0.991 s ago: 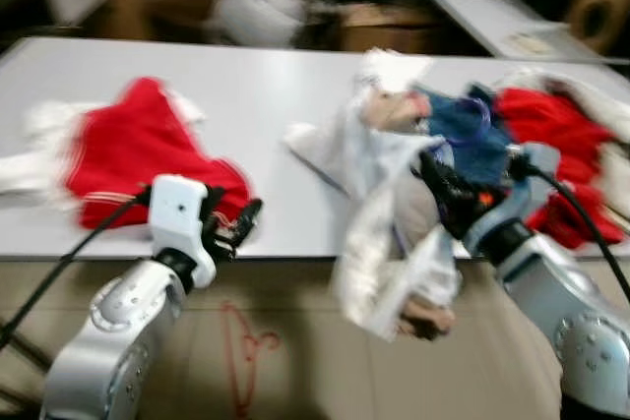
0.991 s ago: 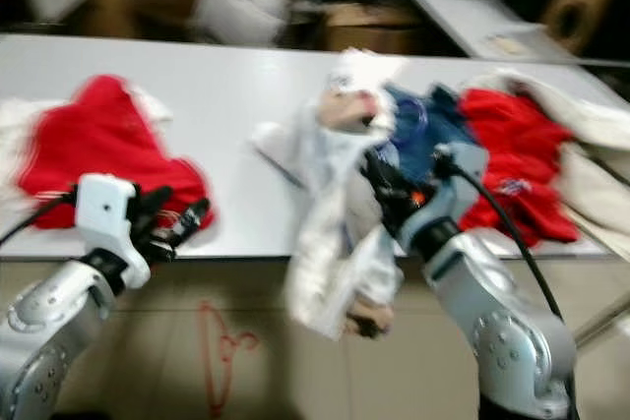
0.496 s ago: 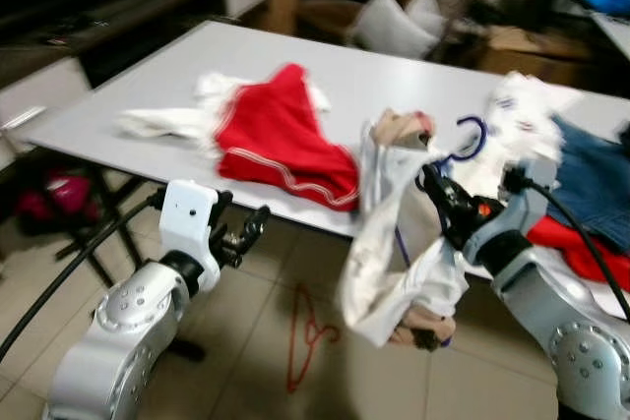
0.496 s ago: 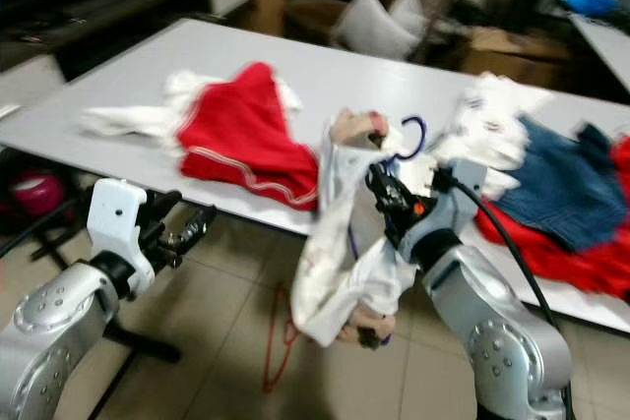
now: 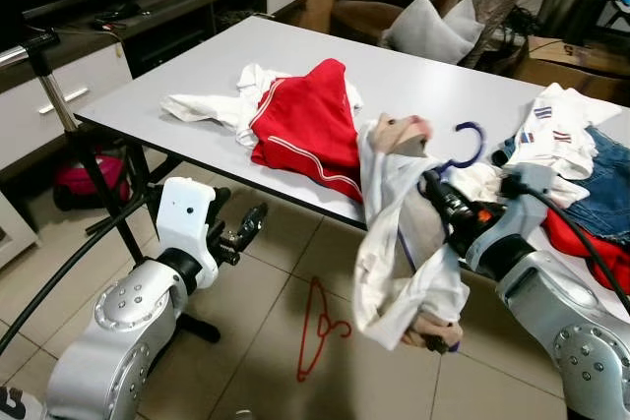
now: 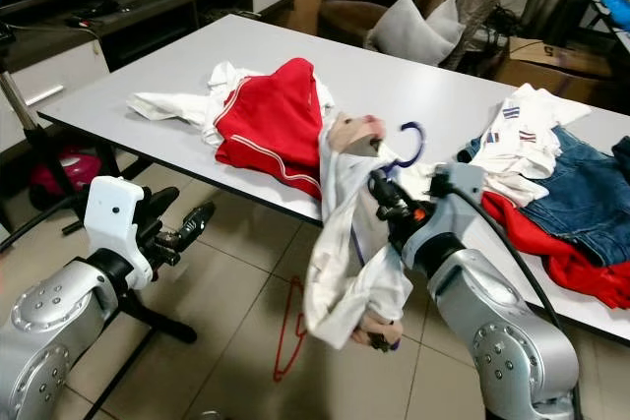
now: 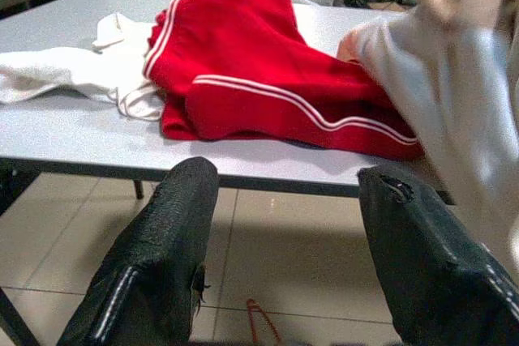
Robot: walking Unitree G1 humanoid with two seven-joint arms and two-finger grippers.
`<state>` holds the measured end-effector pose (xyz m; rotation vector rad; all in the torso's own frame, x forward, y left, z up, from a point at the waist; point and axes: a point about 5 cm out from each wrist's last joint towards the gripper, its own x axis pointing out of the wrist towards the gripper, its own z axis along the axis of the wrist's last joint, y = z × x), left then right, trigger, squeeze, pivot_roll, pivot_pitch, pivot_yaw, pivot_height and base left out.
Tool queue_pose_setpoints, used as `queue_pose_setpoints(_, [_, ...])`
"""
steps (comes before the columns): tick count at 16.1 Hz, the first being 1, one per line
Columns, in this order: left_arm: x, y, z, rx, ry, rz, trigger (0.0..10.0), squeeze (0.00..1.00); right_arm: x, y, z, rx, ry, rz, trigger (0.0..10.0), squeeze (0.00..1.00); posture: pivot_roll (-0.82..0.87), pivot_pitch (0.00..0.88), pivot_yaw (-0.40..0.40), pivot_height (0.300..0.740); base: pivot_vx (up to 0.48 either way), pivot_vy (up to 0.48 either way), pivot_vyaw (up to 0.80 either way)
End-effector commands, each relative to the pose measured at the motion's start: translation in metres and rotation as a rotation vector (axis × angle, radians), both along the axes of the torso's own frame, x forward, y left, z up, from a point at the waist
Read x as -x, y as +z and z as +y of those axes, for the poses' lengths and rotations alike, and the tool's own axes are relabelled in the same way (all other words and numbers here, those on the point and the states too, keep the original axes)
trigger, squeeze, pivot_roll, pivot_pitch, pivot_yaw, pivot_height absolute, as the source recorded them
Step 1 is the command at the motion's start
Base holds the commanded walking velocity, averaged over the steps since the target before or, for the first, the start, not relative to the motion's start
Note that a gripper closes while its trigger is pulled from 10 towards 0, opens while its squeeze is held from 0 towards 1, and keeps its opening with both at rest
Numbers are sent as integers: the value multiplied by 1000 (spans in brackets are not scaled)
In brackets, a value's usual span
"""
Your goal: Hang hanger
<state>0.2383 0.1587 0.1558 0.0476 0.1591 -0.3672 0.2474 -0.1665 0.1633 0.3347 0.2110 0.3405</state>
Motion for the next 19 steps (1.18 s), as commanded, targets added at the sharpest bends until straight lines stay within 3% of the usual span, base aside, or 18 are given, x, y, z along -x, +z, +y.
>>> queue_pose_setpoints(1, [2, -1, 2, -2, 12, 2, 10000, 0, 1, 1, 4, 20, 34, -6, 10000, 0, -45, 0, -61, 740, 0, 0, 800])
queue_pose_setpoints(11, [15, -16, -1, -19, -83, 87, 10000, 0, 18, -26, 6, 116, 217, 157, 10000, 0, -37, 0, -66, 740, 0, 0, 800])
queue_pose_setpoints(15, [16, -16, 0, -25, -89, 79, 10000, 0, 21, -31, 5, 127, 226, 184, 10000, 0, -37, 0, -64, 740, 0, 0, 800])
queue_pose_setpoints(19, [19, -15, -3, -41, -118, 79, 10000, 0, 21, -33, 8, 133, 268, 184, 10000, 0, -29, 0, -59, 740, 0, -413, 800])
